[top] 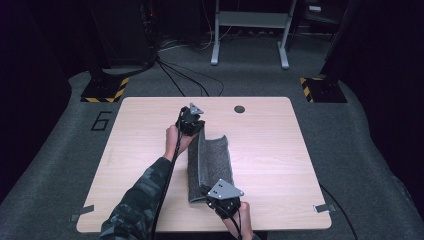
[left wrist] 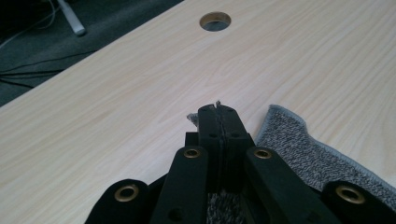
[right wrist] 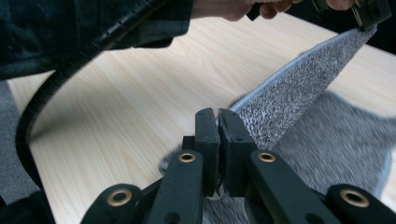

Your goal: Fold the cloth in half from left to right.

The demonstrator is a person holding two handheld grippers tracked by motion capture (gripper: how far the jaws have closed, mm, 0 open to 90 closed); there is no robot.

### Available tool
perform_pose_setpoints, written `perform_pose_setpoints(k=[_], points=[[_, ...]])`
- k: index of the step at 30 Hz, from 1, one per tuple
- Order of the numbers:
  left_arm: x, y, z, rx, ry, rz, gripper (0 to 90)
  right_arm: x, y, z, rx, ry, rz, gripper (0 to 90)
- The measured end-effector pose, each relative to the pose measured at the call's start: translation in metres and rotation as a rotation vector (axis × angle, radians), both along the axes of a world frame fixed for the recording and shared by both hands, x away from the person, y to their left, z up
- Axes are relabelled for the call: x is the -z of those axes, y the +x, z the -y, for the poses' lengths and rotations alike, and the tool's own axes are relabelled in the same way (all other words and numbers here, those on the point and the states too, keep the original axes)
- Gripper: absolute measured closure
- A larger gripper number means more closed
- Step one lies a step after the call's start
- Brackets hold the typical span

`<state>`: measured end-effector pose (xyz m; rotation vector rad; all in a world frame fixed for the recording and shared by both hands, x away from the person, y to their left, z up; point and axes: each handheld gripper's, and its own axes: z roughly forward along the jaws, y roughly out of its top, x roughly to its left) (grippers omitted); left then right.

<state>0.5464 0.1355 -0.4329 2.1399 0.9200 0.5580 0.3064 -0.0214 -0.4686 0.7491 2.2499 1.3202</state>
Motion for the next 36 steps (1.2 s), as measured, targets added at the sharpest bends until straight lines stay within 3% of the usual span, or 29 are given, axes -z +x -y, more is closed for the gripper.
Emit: perform_pose_setpoints(k=[6, 13, 22, 27, 28, 29, 33, 35, 36], points=[[0.009, 0.003, 0.023, 0.027, -0.001, -0.004, 89.3, 0.008, 0.001, 0.02, 0.054, 0.016, -0.023, 87.0], [0.019, 0.006, 0.048, 0.053, 0.048, -0.026, 89.3, 0.019, 0.004, 0.04, 0.101, 0.017, -0.057, 86.8], [0.035, 0.013, 0.063, 0.055, 0.066, -0.054, 89.3, 0.03, 0.003, 0.055, 0.148, 0.011, -0.091, 86.3], [0.044, 0.018, 0.066, 0.04, 0.054, -0.068, 87.1, 0.036, 0.004, 0.059, 0.166, -0.008, -0.104, 84.0], [0.045, 0.019, 0.066, 0.019, 0.034, -0.083, 79.7, 0.036, 0.003, 0.06, 0.172, -0.006, -0.113, 82.3], [0.045, 0.02, 0.065, 0.013, 0.023, -0.088, 61.9, 0.037, 0.003, 0.061, 0.182, -0.023, -0.112, 72.0], [0.039, 0.018, 0.06, 0.002, -0.022, -0.114, 32.8, 0.035, 0.003, 0.073, 0.226, -0.016, -0.136, 52.3], [0.035, 0.015, 0.053, -0.008, -0.05, -0.105, 27.1, 0.033, 0.004, 0.08, 0.269, -0.001, -0.155, 40.7], [0.033, 0.014, 0.049, -0.014, -0.066, -0.103, 24.4, 0.032, 0.006, 0.083, 0.285, 0.013, -0.162, 39.0]])
